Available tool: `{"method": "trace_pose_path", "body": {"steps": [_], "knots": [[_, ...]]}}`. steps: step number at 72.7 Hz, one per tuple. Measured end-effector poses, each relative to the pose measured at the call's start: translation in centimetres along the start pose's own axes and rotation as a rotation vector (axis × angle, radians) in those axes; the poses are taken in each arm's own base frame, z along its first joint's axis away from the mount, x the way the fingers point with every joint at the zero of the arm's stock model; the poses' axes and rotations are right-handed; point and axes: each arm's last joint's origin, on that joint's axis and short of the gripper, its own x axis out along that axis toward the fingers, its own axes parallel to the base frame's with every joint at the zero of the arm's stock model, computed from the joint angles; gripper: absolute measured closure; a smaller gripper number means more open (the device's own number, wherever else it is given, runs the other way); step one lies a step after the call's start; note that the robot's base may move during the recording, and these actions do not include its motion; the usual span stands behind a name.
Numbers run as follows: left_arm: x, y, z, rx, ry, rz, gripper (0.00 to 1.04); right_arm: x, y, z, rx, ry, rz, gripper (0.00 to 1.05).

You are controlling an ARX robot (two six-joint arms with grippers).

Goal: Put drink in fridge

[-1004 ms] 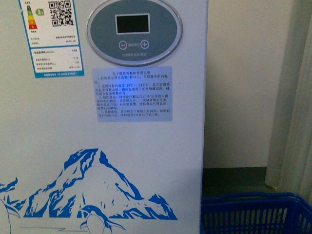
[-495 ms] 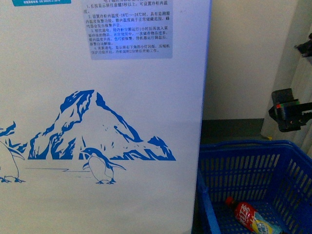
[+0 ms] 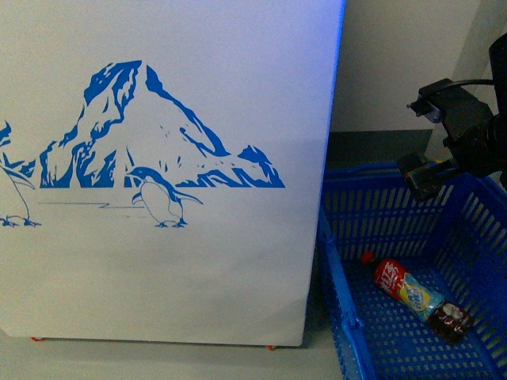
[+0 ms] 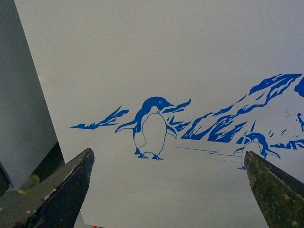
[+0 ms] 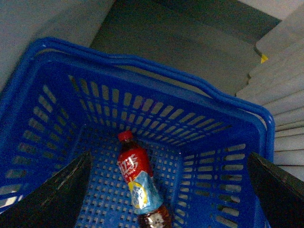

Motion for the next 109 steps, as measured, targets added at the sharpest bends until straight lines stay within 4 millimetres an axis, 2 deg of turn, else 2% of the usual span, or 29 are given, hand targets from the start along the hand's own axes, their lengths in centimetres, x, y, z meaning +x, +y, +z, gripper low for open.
{"method": "trace_pose_path", "body": {"steps": [11, 22, 54, 73, 93, 109], "knots": [[0.0, 0.0, 0.0, 0.000, 0.000, 0.000, 0.08, 3.8, 0.1, -3.9, -0.039, 0.106, 0.047, 0.07], [0.0, 0.0, 0.0, 0.000, 0.000, 0.000, 0.08, 6.5, 0.8, -7.1, -0.109, 0.178, 0.084, 0.07], [0.0, 0.0, 0.0, 0.000, 0.000, 0.000, 0.08, 9.3, 1.5, -12.4, -0.240, 0.308, 0.164, 0.07], [0.0, 0.0, 0.0, 0.000, 0.000, 0.000, 0.08, 10.9, 2.1, -13.9, -0.333, 0.309, 0.191, 0.07], [0.0, 0.0, 0.0, 0.000, 0.000, 0.000, 0.08, 13.4, 2.7, -13.4, -0.289, 0.254, 0.213, 0.07], [0.0, 0.0, 0.0, 0.000, 0.000, 0.000, 0.08, 15.3, 3.5, -13.8, -0.299, 0.275, 0.220, 0.07]]}}
